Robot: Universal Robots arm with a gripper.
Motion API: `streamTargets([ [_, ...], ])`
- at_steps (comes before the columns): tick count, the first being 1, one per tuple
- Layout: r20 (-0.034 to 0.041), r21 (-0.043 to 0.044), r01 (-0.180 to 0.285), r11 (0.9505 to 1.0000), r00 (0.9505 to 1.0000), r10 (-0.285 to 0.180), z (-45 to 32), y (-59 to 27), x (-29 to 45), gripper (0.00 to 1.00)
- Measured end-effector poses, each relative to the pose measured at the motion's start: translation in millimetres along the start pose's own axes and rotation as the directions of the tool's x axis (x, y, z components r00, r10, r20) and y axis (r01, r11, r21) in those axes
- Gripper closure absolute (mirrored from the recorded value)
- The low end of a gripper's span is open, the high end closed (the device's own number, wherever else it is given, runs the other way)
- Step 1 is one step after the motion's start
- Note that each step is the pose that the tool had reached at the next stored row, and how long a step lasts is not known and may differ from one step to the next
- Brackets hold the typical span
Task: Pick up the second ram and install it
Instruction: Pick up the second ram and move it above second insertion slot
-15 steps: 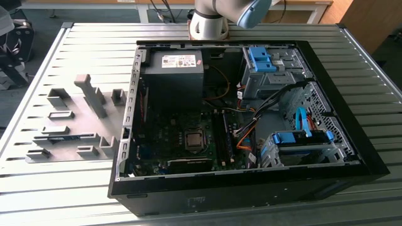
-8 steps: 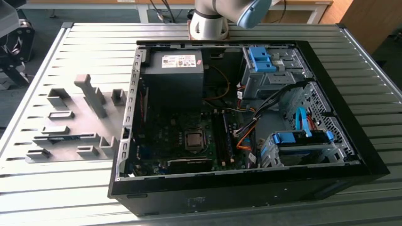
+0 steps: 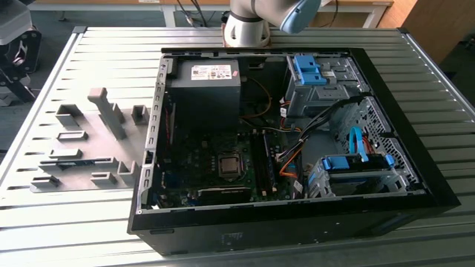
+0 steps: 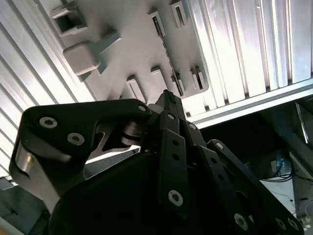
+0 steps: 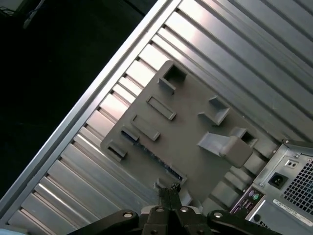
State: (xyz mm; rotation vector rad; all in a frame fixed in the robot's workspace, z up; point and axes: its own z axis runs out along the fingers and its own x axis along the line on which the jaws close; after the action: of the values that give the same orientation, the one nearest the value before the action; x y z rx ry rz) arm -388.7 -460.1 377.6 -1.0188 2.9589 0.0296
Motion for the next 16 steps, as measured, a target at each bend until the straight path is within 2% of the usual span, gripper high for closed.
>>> streamTargets([
  [4, -0.0008, -0.0009, 0.064, 0.998, 0.998, -0.064, 1.0, 0.0, 0.0, 0.89],
  [8, -0.0018, -0.0019, 0.129, 0.9917, 0.9917, -0.129, 2.1, -0.1, 0.0, 0.89],
  [12, -0.003, -0.0027, 0.19, 0.9817, 0.9817, -0.19, 3.2, -0.1, 0.0, 0.89],
  [16, -0.0041, -0.0037, 0.253, 0.9675, 0.9675, -0.253, 4.3, -0.1, 0.1, 0.89],
])
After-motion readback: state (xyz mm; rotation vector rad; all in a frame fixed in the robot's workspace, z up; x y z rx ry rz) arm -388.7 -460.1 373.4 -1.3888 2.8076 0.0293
